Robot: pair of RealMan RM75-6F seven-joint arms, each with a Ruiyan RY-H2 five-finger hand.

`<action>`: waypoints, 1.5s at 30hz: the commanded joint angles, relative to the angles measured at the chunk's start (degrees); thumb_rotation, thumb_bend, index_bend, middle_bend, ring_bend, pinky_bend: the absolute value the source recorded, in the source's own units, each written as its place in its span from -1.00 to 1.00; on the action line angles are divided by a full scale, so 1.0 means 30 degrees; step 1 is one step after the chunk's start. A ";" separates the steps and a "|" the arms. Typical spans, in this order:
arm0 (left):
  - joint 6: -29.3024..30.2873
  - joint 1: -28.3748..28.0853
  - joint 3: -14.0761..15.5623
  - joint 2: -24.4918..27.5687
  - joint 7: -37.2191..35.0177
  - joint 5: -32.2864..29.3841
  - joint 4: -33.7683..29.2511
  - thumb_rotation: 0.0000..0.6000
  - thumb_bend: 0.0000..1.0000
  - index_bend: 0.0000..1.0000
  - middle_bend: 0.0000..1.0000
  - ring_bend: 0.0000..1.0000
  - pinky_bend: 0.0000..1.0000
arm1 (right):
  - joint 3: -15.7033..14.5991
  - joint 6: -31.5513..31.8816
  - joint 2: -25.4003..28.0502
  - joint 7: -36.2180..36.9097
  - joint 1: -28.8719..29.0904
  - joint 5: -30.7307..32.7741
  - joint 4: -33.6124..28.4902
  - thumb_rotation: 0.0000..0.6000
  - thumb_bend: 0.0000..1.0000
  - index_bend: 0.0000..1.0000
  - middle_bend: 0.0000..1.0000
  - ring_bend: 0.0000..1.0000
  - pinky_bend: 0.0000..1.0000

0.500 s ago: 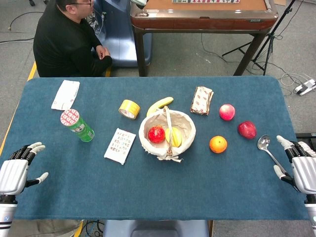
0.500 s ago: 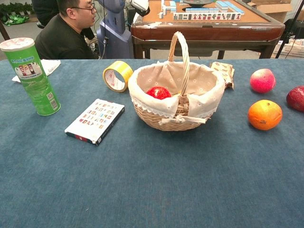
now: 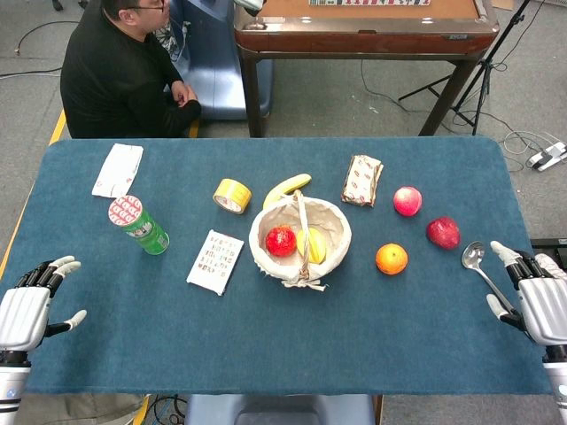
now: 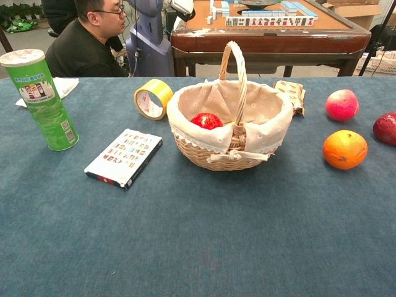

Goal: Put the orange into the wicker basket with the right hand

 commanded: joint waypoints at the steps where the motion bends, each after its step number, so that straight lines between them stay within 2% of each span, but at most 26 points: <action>1: 0.0011 0.0006 0.0012 -0.0002 0.0006 0.0023 -0.0007 1.00 -0.66 -0.44 -0.61 -0.65 -0.55 | 0.0107 -0.1076 0.0095 -0.0629 0.0653 0.0252 -0.0467 1.00 -0.47 -0.80 -0.61 -0.68 -0.13; 6: 0.0131 0.0117 0.0073 -0.0011 -0.0006 0.0036 -0.0002 1.00 -0.66 -0.44 -0.61 -0.65 -0.55 | 0.0488 -0.3996 0.0171 -0.2102 0.2402 0.1296 -0.1389 1.00 -0.78 -0.86 -0.76 -0.70 -0.23; 11: 0.0375 0.0363 0.0174 0.0081 -0.0072 0.0012 -0.0009 1.00 -0.66 -0.44 -0.61 -0.65 -0.55 | 0.1065 -0.7199 -0.0563 -0.3161 0.4599 0.2680 -0.1331 1.00 -0.93 -0.97 -0.84 -0.79 -0.33; 17: 0.0528 0.0569 0.0250 0.0179 -0.0135 -0.0038 -0.0023 1.00 -0.66 -0.44 -0.61 -0.65 -0.55 | 0.1653 -1.0213 -0.2309 -0.3974 0.6972 0.4504 0.0221 1.00 -0.94 -0.97 -0.86 -0.80 -0.34; 21: 0.0519 0.0621 0.0243 0.0186 -0.0165 -0.0125 0.0044 1.00 -0.66 -0.44 -0.61 -0.65 -0.55 | 0.1871 -1.1642 -0.3946 -0.4133 0.8285 0.5467 0.2003 1.00 -0.92 -0.97 -0.86 -0.80 -0.33; 30: 0.0485 0.0768 0.0270 0.0213 -0.0180 -0.0347 0.0155 1.00 -0.66 -0.44 -0.61 -0.65 -0.55 | 0.1521 -1.3111 -0.6116 -0.4450 0.9698 0.6454 0.4679 1.00 -0.81 -0.97 -0.76 -0.75 -0.29; 34: 0.0434 0.0775 0.0272 0.0199 -0.0146 -0.0376 0.0159 1.00 -0.66 -0.44 -0.61 -0.65 -0.55 | 0.1334 -1.3239 -0.6645 -0.4450 0.9928 0.6628 0.5420 1.00 -0.64 -0.77 -0.62 -0.63 -0.17; 39: 0.0447 0.0786 0.0256 0.0189 -0.0136 -0.0345 0.0146 1.00 -0.66 -0.44 -0.61 -0.65 -0.55 | 0.1295 -1.2489 -0.6983 -0.4231 0.9906 0.6303 0.5676 1.00 -0.35 -0.30 -0.35 -0.33 0.21; 45: 0.0465 0.0838 0.0243 0.0232 -0.0182 -0.0385 0.0157 1.00 -0.66 -0.44 -0.61 -0.65 -0.55 | 0.1844 -1.0879 -0.5650 -0.2777 0.9549 0.5205 0.3876 1.00 -0.31 -0.16 -0.27 -0.24 0.38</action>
